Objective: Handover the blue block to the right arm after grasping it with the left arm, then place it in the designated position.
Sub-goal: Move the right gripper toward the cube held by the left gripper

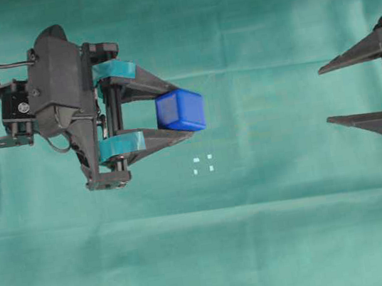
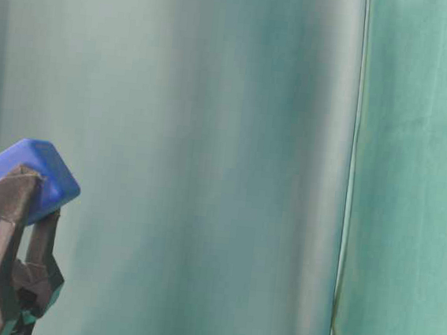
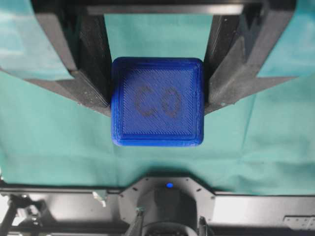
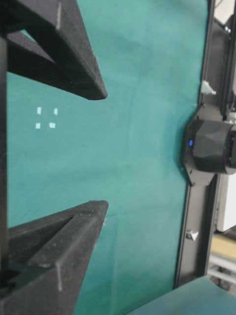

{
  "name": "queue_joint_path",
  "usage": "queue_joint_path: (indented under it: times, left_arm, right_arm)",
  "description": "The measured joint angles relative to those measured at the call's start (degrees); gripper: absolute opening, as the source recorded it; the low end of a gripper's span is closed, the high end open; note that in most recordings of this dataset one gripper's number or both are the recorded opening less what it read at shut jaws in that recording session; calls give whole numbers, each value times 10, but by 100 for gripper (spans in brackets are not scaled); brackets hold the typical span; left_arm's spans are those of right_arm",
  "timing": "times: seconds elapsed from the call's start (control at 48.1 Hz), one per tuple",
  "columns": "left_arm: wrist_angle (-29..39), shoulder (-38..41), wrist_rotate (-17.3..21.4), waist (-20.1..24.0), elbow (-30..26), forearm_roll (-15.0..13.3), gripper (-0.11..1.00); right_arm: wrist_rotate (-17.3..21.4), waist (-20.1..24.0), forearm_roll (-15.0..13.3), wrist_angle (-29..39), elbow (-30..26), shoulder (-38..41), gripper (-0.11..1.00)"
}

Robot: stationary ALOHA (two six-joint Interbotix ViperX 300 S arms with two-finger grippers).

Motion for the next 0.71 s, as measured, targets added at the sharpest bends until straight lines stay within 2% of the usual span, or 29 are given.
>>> queue_joint_path:
  times: [0.187, 0.312, 0.706]
  left_arm:
    - [0, 0, -1, 0, 0, 0, 47]
    - [0, 0, 0, 0, -1, 0, 47]
    - [0, 0, 0, 0, 0, 0, 47]
  right_arm:
    - [-7, 0, -6, 0, -2, -1, 93]
    - [-35, 0, -50, -1, -15, 0, 93]
    - [-156, 0, -236, -3, -63, 0, 91]
